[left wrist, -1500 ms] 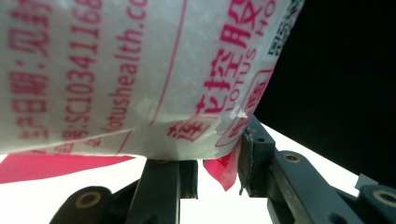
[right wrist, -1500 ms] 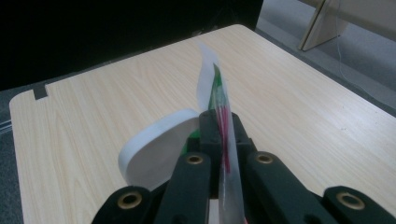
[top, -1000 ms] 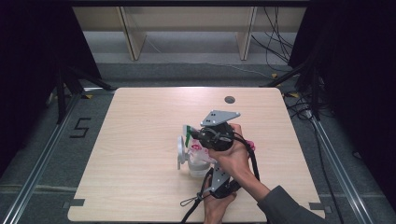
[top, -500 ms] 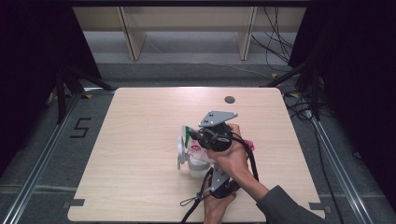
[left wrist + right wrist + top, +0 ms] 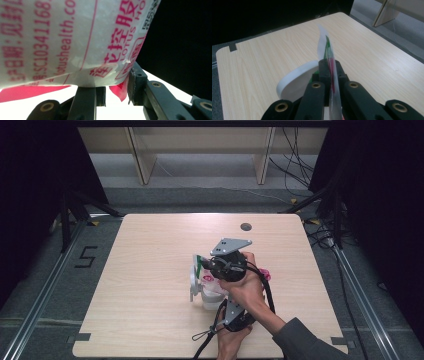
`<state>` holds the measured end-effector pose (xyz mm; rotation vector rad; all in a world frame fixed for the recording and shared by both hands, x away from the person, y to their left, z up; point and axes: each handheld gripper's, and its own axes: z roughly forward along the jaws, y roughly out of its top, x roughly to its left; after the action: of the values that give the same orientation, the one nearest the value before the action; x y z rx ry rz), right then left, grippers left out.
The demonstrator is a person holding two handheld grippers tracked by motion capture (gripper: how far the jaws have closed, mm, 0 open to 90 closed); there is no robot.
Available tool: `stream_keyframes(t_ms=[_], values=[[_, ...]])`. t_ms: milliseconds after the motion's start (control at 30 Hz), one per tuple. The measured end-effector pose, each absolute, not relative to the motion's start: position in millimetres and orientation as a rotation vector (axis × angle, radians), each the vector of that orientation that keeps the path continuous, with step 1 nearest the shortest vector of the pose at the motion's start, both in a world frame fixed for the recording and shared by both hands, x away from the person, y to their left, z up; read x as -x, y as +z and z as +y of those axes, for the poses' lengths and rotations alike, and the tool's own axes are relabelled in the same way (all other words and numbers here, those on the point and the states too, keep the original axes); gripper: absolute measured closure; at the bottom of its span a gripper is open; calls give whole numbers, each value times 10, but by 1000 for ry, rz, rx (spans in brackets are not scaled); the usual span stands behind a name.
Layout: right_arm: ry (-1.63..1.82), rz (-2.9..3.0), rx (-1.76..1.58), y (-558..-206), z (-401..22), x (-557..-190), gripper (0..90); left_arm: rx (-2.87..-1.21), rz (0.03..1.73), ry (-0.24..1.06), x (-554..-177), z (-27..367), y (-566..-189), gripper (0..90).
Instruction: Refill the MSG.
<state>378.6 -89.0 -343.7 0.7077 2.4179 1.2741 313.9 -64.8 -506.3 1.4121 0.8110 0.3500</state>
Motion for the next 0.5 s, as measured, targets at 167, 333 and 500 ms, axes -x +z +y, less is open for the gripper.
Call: stream_keyframes(t_ms=[167,333,500], values=[[1270,2414,-730,-3431,-891,-3775,897,-1483,794,385,-3146,-599,-5061,713],[1267,2414,-728,-3432,-893,-3776,898,-1481,793,384,-3148,-602,-5060,713],[1258,2407,-699,-3446,-877,-3779,898,-1389,815,336,-3135,-675,-5057,713]])
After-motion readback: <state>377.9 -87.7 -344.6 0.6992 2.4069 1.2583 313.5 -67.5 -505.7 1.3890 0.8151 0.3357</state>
